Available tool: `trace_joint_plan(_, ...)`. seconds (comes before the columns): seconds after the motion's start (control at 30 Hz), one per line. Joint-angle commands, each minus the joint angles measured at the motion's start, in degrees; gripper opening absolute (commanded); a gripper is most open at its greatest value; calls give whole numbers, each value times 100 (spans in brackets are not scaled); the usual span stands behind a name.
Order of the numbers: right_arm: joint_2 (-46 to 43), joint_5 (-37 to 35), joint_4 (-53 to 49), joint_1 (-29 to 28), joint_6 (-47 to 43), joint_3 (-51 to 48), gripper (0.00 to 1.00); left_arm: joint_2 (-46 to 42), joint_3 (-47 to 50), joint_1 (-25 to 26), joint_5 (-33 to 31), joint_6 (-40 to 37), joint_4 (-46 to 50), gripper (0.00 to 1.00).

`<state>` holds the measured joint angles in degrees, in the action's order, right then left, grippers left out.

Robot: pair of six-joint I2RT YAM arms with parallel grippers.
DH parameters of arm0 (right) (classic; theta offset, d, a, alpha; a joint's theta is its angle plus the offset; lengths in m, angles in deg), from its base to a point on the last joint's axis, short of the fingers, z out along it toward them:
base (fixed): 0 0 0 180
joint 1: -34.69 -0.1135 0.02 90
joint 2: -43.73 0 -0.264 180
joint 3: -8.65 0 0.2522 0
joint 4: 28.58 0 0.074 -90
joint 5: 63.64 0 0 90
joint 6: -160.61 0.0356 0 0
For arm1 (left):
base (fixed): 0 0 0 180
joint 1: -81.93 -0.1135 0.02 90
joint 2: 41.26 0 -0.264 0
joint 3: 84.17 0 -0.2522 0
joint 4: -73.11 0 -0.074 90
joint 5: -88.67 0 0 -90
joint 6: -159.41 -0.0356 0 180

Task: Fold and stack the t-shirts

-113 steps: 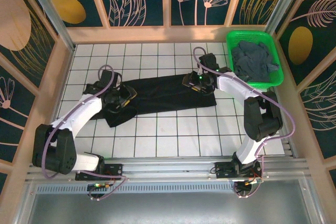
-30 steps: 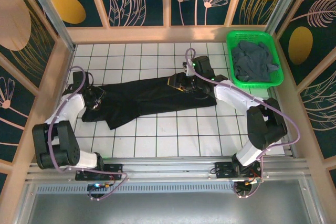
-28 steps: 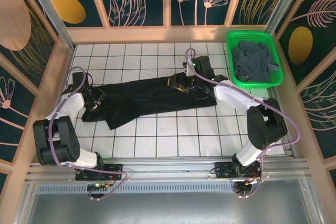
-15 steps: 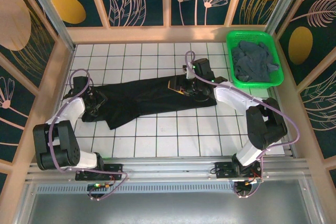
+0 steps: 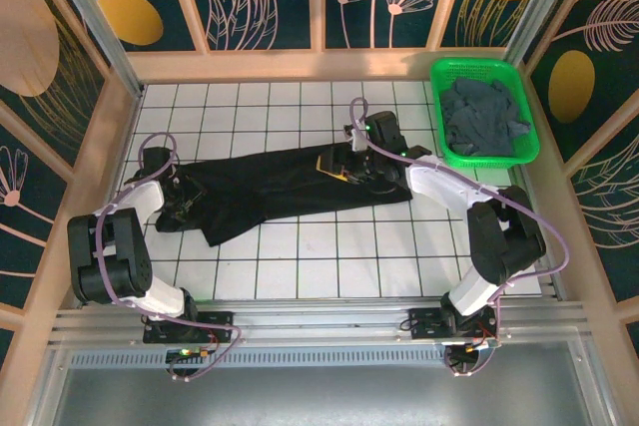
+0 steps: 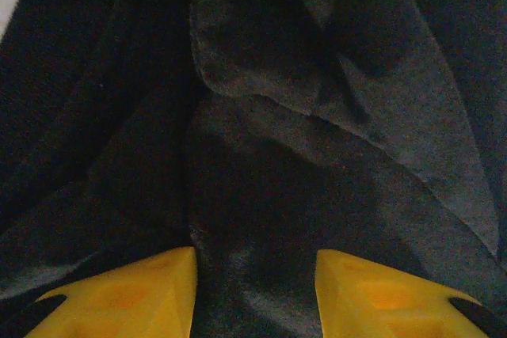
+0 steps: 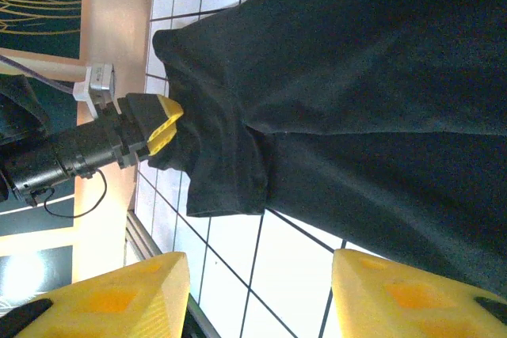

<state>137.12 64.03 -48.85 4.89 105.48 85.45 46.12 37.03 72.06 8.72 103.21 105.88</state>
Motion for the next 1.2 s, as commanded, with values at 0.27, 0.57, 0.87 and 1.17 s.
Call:
trace_joint_plan(0.27, 240, 151, -27, -61, -95, 401, 51, -225, 146, -33, -505, -390, 254, 52)
trace_joint_plan(0.57, 306, 258, 17, -103, -72, 480, 51, -150, 362, -33, 109, -333, -476, 50)
trace_joint_plan(0.87, 316, 214, 7, -104, -68, 457, 51, -445, 252, -33, 302, -207, -337, 34)
trace_joint_plan(1.17, 390, 163, -52, -104, -68, 533, 51, -453, 321, -28, 354, -338, -172, 7)
